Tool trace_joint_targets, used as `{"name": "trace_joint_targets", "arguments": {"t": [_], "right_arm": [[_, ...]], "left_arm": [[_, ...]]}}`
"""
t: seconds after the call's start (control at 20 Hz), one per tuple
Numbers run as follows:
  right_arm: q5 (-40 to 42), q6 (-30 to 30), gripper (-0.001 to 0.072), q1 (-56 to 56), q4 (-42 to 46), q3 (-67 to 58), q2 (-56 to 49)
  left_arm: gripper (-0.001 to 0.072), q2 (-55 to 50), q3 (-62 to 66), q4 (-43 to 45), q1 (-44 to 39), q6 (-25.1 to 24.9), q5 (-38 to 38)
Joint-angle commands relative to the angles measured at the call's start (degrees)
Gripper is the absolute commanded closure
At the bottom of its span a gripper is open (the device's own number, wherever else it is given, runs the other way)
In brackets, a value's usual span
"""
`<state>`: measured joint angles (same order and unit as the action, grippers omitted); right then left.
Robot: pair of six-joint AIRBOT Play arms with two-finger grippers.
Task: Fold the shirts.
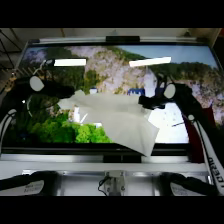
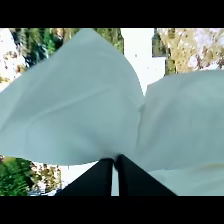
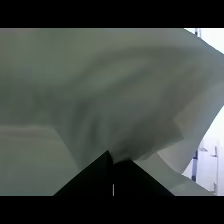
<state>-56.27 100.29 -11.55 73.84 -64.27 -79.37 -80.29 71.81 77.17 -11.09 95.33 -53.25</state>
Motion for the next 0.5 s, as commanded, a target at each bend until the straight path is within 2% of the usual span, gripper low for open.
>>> {"name": "trace_joint_targets", "arguments": {"t": [0.0, 0.05, 0.1, 0.3, 0.35, 0.45], "right_arm": [[4.2, -1.09, 0.065, -0.02, -7.1, 0.28, -4.55], [3.96, -2.6, 0.065, 0.09, -6.4, -0.24, -3.93], [3.34, -3.89, 0.065, 0.09, -4.92, -0.96, -3.08], [-0.79, -5.68, 0.0651, 0.07, 8.94, -3.89, 2.71], [-1.05, -5.55, 0.0652, 0.09, 12.48, -3.87, 4.17], [-2.36, -5.16, 0.0652, 0.07, 16.79, -3.87, 6.01]], "left_arm": [[0.0347, -5.79, 1.84, -4.72, 0.04, -0.09, 0.07], [0.021, -5.57, 3.21, -4.72, 0.52, -0.09, -0.87], [0.0143, -5.49, 5.68, -4.72, 1.44, -0.11, -3.98], [0.0152, -4.04, 13.7, -4.74, 5.16, -0.13, -25.59], [0.0164, -2.71, 11.85, -4.81, 4.7, -0.11, -28.35], [0.0165, 1.07, 3.61, -4.9, 1.22, -0.04, -27.39]]}}
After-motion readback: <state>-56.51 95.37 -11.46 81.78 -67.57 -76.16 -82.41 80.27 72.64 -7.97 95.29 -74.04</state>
